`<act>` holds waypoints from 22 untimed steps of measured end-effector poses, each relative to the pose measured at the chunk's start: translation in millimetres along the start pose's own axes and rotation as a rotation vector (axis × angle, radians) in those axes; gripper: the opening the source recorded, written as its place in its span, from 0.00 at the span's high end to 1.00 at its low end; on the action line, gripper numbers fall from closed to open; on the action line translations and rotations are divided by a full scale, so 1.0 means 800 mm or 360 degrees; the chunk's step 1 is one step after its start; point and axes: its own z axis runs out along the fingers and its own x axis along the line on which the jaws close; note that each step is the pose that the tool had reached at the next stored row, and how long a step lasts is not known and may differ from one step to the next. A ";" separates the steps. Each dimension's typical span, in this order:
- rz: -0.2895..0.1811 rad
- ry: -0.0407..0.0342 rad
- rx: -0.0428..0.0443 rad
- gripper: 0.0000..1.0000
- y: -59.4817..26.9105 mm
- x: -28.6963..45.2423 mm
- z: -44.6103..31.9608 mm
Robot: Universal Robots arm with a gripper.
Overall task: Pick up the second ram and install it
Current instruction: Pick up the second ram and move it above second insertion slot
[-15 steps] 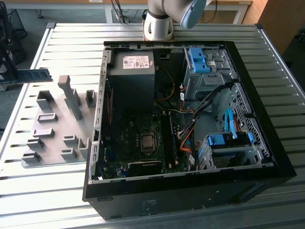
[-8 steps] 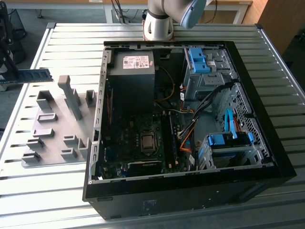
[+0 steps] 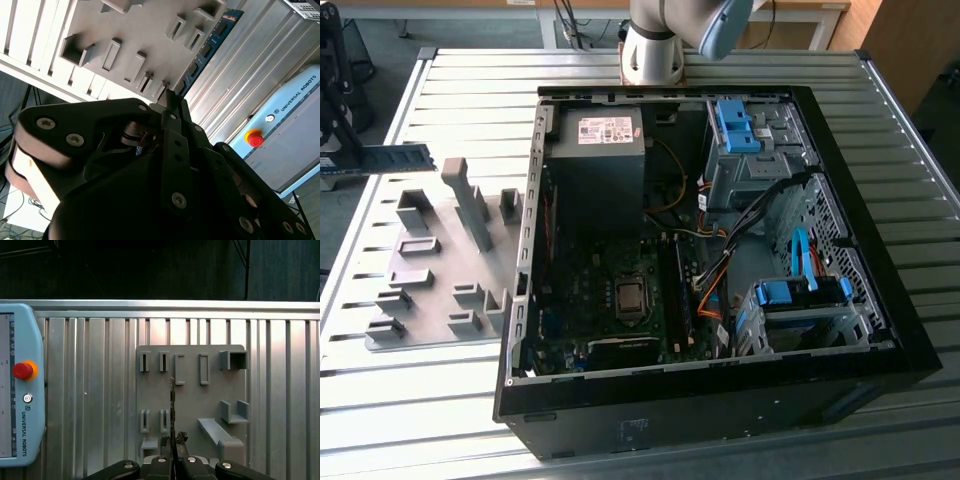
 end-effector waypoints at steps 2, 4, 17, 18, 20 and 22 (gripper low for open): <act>0.0000 0.0000 0.0000 0.86 -0.003 0.0000 0.0000; 0.0000 0.0000 0.0000 0.86 -0.006 -0.0001 0.0000; 0.0000 0.0000 0.0000 0.86 -0.028 -0.0002 -0.0002; 0.0000 0.0000 0.0000 0.86 -0.029 -0.0002 -0.0002; 0.0000 0.0000 0.0000 0.86 -0.031 -0.0002 -0.0002; 0.0000 0.0000 0.0000 0.86 -0.033 -0.0002 -0.0003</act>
